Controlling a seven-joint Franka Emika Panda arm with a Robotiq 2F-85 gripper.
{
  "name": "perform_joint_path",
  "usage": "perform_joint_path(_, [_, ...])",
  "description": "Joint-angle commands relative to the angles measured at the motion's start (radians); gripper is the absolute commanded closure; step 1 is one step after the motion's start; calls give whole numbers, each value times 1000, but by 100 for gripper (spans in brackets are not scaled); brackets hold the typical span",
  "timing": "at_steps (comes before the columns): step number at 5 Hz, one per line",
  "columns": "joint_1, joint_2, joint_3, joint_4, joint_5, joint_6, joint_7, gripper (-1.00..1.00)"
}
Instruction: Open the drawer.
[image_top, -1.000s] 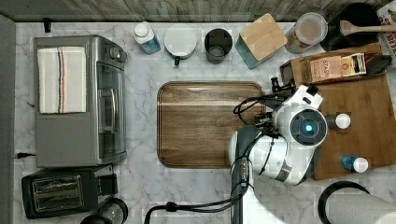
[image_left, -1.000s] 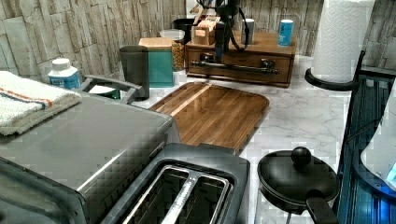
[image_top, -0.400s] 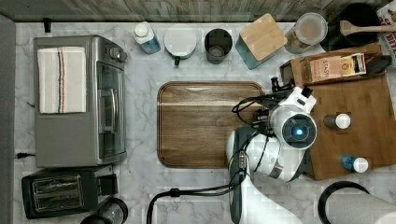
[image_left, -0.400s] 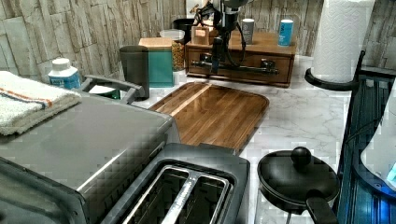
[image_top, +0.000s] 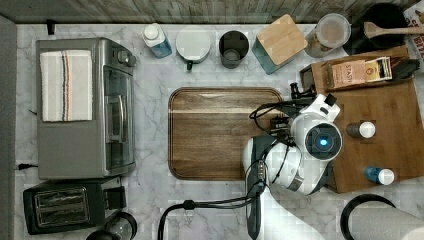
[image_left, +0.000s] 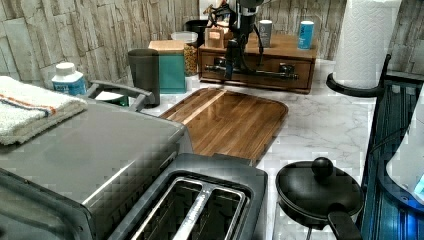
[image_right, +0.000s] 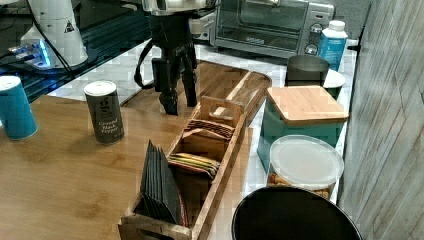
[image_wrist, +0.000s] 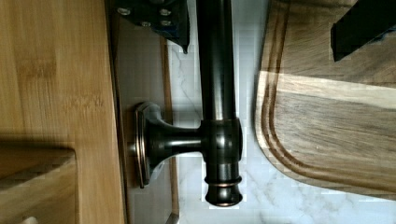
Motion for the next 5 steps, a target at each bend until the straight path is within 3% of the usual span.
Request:
perform_joint_path(1, [-27,42,-14,25,-83,3,-131,-100])
perform_joint_path(2, [-26,37,-14,15,-111,-17,-101,-100])
perform_joint_path(4, [-77,95,21,49,-61,4,-202,-100])
perform_joint_path(5, [-70,91,15,48,-56,-23,-202,-100])
